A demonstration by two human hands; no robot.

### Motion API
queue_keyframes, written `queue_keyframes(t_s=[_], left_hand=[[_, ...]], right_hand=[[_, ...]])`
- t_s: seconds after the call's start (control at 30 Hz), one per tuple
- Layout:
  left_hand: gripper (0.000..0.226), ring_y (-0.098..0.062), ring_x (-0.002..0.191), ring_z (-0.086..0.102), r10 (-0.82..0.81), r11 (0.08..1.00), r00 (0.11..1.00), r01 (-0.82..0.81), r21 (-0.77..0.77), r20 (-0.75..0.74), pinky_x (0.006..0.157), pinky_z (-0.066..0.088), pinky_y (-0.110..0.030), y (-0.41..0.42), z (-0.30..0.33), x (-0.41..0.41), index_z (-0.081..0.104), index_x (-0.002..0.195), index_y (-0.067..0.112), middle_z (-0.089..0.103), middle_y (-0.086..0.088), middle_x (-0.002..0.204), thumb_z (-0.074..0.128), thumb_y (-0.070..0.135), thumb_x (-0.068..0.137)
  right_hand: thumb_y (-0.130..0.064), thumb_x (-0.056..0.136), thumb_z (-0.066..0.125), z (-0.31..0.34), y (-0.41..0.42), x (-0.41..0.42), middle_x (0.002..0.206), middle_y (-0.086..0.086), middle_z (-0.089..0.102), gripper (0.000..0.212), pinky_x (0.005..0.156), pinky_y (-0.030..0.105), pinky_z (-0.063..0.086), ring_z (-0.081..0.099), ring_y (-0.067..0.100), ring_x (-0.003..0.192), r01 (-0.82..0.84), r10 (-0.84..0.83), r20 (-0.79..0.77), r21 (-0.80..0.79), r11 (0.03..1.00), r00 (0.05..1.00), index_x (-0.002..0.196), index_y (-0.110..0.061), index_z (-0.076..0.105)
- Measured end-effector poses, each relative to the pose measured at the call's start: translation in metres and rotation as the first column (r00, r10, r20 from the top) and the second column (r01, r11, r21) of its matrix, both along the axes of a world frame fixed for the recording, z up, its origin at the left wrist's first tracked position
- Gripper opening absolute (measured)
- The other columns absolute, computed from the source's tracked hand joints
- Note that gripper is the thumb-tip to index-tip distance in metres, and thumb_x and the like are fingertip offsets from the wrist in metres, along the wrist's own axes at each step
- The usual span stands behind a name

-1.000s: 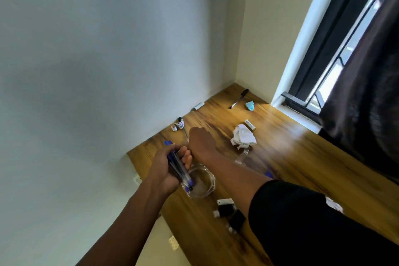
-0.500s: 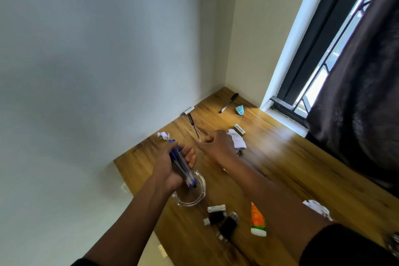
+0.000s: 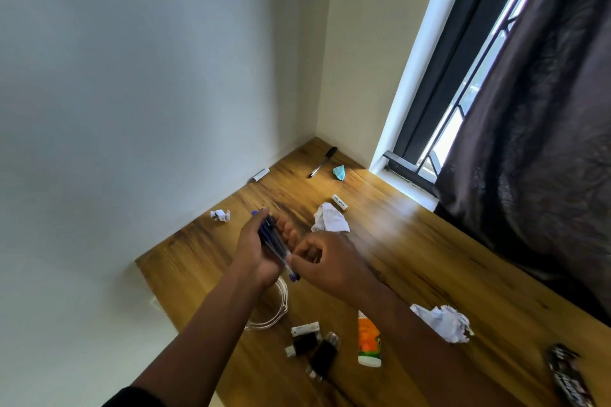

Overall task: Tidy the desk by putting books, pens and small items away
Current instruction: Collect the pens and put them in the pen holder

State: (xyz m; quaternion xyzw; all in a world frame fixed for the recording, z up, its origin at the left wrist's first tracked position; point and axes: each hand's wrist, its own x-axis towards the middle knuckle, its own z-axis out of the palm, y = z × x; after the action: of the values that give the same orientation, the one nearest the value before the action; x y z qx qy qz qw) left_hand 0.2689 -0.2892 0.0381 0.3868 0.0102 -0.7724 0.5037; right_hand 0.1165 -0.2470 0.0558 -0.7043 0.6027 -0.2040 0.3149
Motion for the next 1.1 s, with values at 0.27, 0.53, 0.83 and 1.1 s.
queue_keyframes(t_s=[0.27, 0.53, 0.83, 1.1], left_hand=[[0.021, -0.007, 0.054, 0.051, -0.008, 1.0, 0.999, 0.008, -0.019, 0.036, 0.048, 0.047, -0.02, -0.007, -0.013, 0.003, 0.059, 0.076, 0.018, 0.05, 0.004, 0.065, 0.073, 0.022, 0.092], [0.022, -0.004, 0.047, 0.047, 0.016, 0.999, 0.999, -0.015, -0.028, 0.04, 0.041, 0.043, -0.018, -0.002, -0.019, 0.009, 0.058, 0.076, 0.017, 0.047, 0.005, 0.061, 0.069, 0.021, 0.094], [0.016, -0.009, 0.053, 0.055, -0.004, 1.0, 1.0, 0.004, 0.02, 0.005, 0.047, 0.052, -0.022, -0.003, -0.024, 0.014, 0.063, 0.081, 0.012, 0.055, 0.0, 0.068, 0.071, 0.018, 0.094], [0.013, -0.012, 0.062, 0.057, -0.066, 0.998, 0.996, 0.066, 0.007, 0.054, 0.056, 0.053, -0.026, 0.007, -0.029, 0.002, 0.063, 0.09, 0.013, 0.058, -0.001, 0.074, 0.073, 0.021, 0.093]], right_hand=[[-0.028, 0.097, 0.066, -0.012, -0.069, -0.019, 0.091, -0.01, 0.073, 0.014, 0.071, 0.022, 0.054, 0.065, 0.003, 0.081, 0.129, -0.137, -0.032, -0.166, 0.978, 0.99, 0.104, -0.022, 0.075], [-0.016, 0.094, 0.062, -0.037, -0.186, -0.03, 0.122, 0.004, 0.073, 0.032, 0.085, 0.036, 0.058, 0.067, 0.026, 0.111, 0.023, -0.105, -0.358, -0.227, 0.974, 0.928, 0.123, -0.02, 0.073], [-0.019, 0.098, 0.045, -0.061, -0.219, -0.018, 0.125, 0.011, 0.051, 0.04, 0.09, 0.043, 0.053, 0.049, 0.032, 0.116, -0.018, -0.022, -0.551, -0.066, 0.998, 0.834, 0.135, -0.025, 0.06], [0.007, 0.087, 0.06, -0.061, -0.205, -0.014, 0.074, 0.006, 0.061, 0.017, 0.052, 0.031, 0.049, 0.066, 0.027, 0.068, 0.2, -0.248, -0.387, -0.161, 0.967, 0.888, 0.082, -0.007, 0.069]])
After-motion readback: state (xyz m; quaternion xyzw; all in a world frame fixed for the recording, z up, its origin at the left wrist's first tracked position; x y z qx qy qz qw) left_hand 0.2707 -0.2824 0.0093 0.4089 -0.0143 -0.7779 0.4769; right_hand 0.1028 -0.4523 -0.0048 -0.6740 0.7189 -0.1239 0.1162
